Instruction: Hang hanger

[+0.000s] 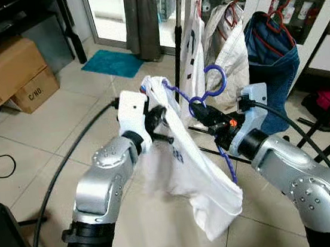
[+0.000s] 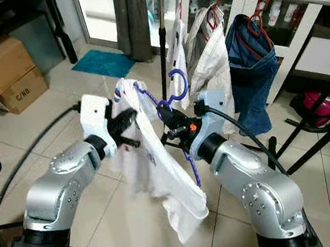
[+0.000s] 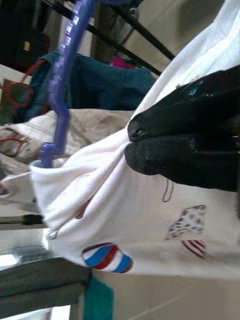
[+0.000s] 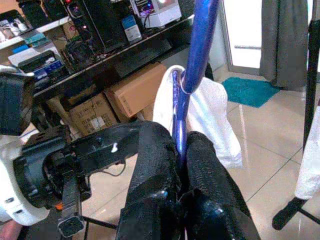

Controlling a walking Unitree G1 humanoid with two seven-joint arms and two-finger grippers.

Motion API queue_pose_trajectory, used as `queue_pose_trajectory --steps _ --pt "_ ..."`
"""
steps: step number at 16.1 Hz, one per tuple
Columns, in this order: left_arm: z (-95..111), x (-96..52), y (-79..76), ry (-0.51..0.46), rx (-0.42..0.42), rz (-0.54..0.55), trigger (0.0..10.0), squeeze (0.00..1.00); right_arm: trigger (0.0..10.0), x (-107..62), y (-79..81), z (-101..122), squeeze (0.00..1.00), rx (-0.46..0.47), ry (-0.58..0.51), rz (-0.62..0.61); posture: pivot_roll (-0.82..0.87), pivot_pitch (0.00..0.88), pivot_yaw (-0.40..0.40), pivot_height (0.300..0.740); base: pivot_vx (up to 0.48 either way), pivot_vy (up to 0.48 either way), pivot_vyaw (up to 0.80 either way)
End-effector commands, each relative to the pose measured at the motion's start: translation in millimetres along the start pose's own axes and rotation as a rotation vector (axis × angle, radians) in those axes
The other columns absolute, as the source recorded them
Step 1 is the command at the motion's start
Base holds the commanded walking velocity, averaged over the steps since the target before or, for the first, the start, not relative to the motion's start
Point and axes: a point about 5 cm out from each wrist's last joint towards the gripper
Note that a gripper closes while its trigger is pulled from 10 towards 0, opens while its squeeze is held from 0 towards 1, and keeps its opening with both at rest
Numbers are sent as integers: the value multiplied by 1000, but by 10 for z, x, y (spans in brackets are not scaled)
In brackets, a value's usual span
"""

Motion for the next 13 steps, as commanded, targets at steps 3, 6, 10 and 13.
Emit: queue_pose_trajectory --steps 3,6,10,13 --pt "122 -22 -13 -34 28 0 0 0 10000 14 -47 93 0 0 -58 -37 15 21 -30 740 0 0 0" --pt "157 -112 -143 -45 19 -53 0 0 10000 28 -244 109 0 11 -72 -209 18 22 -29 740 0 0 0" --pt "211 -132 -186 -87 6 -31 0 0 10000 2 -476 61 0 -1 -29 -397 19 25 -33 740 0 0 0" --pt "271 -138 -25 -115 13 102 0 0 10000 -60 -604 -87 0 -137 132 -518 13 25 -33 740 0 0 0"
Point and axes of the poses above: a point about 5 cm out from each wrist's last joint towards the gripper, its own x axis pointing out of the wrist towards the gripper, its own z axis along the axis of the wrist's last joint, y = z × x, and after that the axes turned 3 degrees about -x, right-handed
